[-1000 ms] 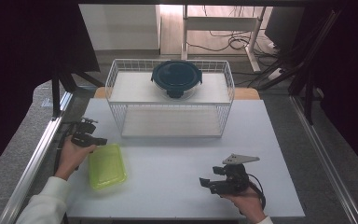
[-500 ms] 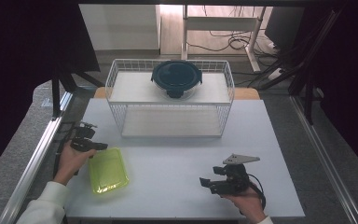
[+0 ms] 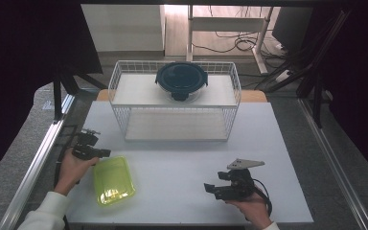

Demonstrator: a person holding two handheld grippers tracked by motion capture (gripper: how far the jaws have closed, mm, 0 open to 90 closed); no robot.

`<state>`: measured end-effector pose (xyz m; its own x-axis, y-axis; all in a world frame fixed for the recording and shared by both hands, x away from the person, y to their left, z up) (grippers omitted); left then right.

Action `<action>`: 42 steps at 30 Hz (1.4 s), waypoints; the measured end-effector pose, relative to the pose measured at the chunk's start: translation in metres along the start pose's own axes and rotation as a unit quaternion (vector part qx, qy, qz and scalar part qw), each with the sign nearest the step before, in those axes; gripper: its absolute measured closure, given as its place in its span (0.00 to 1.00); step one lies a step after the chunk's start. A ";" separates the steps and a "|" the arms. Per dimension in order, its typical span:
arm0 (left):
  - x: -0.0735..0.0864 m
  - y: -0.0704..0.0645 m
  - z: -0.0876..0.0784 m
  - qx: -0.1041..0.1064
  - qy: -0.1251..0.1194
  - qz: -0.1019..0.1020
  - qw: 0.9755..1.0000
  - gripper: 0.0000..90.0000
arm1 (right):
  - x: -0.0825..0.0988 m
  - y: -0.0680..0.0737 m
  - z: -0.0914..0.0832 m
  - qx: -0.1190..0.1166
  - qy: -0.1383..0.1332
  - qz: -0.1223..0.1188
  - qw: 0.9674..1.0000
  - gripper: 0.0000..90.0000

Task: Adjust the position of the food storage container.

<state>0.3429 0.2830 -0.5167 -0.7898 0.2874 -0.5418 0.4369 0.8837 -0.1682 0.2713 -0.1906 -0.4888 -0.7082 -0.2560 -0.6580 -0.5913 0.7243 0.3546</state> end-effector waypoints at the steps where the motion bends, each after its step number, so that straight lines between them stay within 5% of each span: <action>1: 0.001 0.002 -0.006 0.001 -0.007 -0.003 1.000 1.00 | 0.000 0.000 0.000 -0.001 -0.001 0.001 1.000 0.28; 9: 0.032 -0.004 -0.053 0.006 -0.039 0.009 0.999 1.00 | 0.000 -0.003 -0.002 0.000 -0.001 0.005 1.000 0.28; 16: 0.069 -0.019 -0.068 0.003 -0.015 0.032 0.999 1.00 | 0.000 -0.003 0.000 -0.001 -0.001 0.004 1.000 0.28; 22: 0.103 -0.034 -0.065 0.011 0.002 0.037 0.999 1.00 | 0.000 -0.005 -0.001 0.000 -0.001 0.006 1.000 0.28; 28: 0.128 -0.057 -0.058 0.044 0.017 0.046 0.998 1.00 | 0.000 -0.004 0.001 0.002 0.001 0.004 1.000 0.28; 42: 0.125 -0.092 -0.040 0.079 0.011 0.069 0.994 1.00 | 0.000 -0.006 0.000 0.005 -0.001 0.002 1.000 0.28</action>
<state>0.1867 0.2524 -0.5360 -0.7265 0.4118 -0.5501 0.6028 0.7663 -0.2224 0.2744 -0.1948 -0.4908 -0.7097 -0.2526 -0.6576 -0.5847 0.7318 0.3500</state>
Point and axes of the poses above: each handheld gripper's, and its own axes: z roughly forward along the jaws, x roughly out of its underside, y roughly to its left, the point moved 2 cm from there along z, roughly forward along the jaws, and after that the axes turned 8 degrees about z, right-handed, at the moved point
